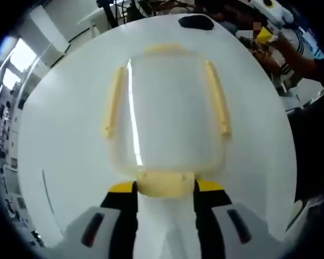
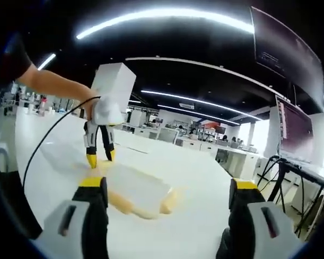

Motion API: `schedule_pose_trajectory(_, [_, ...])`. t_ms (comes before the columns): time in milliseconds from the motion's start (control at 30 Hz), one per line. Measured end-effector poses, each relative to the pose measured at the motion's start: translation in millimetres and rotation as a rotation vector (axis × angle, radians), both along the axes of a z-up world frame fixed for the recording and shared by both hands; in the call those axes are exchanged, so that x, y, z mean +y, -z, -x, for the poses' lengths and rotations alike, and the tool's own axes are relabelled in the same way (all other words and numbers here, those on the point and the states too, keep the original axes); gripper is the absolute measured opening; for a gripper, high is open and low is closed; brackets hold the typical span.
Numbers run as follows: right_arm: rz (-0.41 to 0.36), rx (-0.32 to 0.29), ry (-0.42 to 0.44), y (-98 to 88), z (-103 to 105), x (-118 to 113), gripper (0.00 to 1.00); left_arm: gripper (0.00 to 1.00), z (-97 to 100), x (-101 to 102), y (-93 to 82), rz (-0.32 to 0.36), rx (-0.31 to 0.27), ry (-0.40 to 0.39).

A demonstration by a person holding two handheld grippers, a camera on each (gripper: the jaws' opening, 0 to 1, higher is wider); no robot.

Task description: Snap each plastic latch of the storage box into its locked position after aligning the lid with the box until every specified latch is closed and the lid sits flush.

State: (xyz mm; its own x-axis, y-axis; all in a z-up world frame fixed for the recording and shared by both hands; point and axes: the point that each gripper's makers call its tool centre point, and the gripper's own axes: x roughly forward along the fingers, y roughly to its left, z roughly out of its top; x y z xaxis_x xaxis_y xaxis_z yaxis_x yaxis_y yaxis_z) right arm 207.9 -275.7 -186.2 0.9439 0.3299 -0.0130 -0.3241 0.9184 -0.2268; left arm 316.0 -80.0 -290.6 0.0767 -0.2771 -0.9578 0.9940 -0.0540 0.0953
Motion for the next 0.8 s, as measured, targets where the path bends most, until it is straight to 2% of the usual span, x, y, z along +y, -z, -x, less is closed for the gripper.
schedule_pose_trajectory(233, [0.037,0.042,-0.007,1.0,-7,-10,0.94,0.40,0.7,0,-0.4,0.017,0.012,-0.003])
schedule_pose_trajectory(600, [0.096,0.051,-0.028,2.7,-9,-11,0.94,0.40,3.9,-1,-0.7,0.020,0.016,-0.004])
schedule_pose_trajectory(800, [0.154,0.068,-0.057,5.7,-14,-12,0.93,0.40,4.3,-2,-1.0,0.015,0.016,-0.004])
